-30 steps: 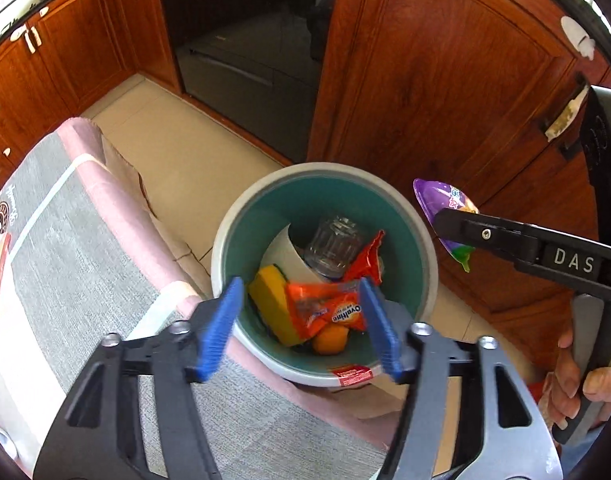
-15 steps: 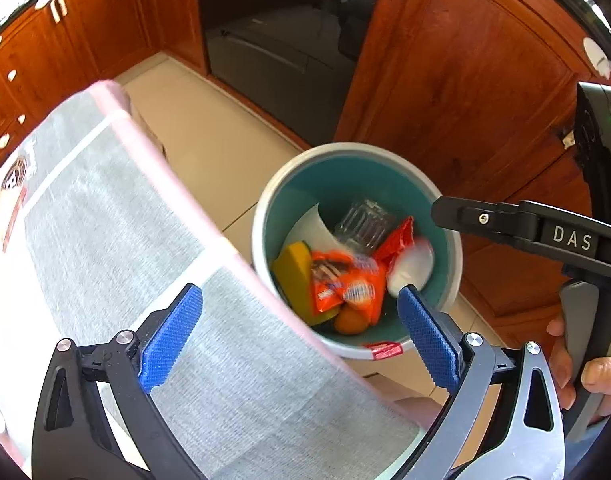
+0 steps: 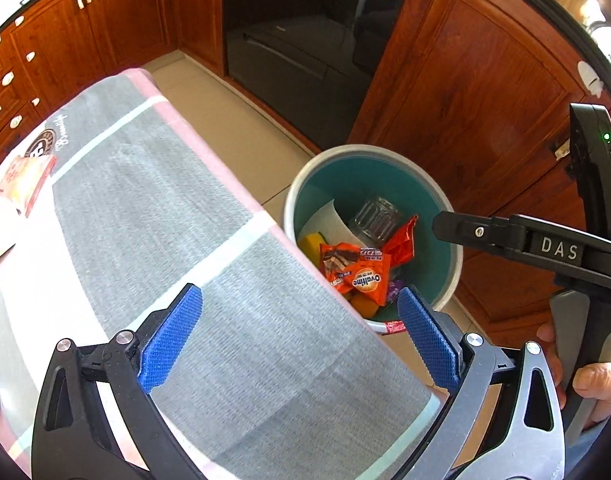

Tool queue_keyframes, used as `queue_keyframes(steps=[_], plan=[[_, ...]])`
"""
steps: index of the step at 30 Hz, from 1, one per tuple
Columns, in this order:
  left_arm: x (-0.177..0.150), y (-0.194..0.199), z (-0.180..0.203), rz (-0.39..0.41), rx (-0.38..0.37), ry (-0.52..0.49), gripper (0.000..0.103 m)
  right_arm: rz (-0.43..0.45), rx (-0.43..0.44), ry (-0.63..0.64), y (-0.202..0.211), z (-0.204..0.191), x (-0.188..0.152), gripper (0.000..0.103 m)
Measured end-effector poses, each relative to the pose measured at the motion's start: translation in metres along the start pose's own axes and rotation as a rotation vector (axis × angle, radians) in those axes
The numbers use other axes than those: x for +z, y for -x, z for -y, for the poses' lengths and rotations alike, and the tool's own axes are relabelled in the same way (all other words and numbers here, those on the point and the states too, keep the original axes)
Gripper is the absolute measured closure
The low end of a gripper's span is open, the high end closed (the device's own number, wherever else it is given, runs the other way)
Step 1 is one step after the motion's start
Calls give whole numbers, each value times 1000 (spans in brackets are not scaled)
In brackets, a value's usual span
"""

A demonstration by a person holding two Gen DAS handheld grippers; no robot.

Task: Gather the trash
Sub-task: 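Move both open tools back over the table toward the can and cup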

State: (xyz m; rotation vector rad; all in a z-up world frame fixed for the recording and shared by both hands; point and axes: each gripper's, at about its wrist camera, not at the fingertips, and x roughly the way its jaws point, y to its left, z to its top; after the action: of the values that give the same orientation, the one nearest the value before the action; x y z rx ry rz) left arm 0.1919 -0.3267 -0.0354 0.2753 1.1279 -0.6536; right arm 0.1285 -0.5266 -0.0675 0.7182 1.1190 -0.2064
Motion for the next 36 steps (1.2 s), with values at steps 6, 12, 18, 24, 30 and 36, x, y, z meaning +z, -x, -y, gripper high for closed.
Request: queue_keyframes(steps=[6, 12, 18, 24, 30, 36], plan=[[-12, 22, -14, 33, 9, 29, 5, 2, -6, 38, 9, -20, -11, 19], [-33, 44, -46, 51, 41, 101, 5, 0, -1, 88, 11, -52, -24, 19], [-62, 62, -92, 54, 70, 219, 5, -24, 13, 173, 4, -98, -39, 17], [-92, 86, -147, 73, 106, 360, 4, -65, 26, 260, -10, -150, -58, 17], [-124, 110, -213, 94, 168, 544, 4, -97, 30, 354, -28, -206, -77, 17], [-154, 133, -284, 120, 203, 748, 5, -134, 31, 486, -50, -273, -91, 17]])
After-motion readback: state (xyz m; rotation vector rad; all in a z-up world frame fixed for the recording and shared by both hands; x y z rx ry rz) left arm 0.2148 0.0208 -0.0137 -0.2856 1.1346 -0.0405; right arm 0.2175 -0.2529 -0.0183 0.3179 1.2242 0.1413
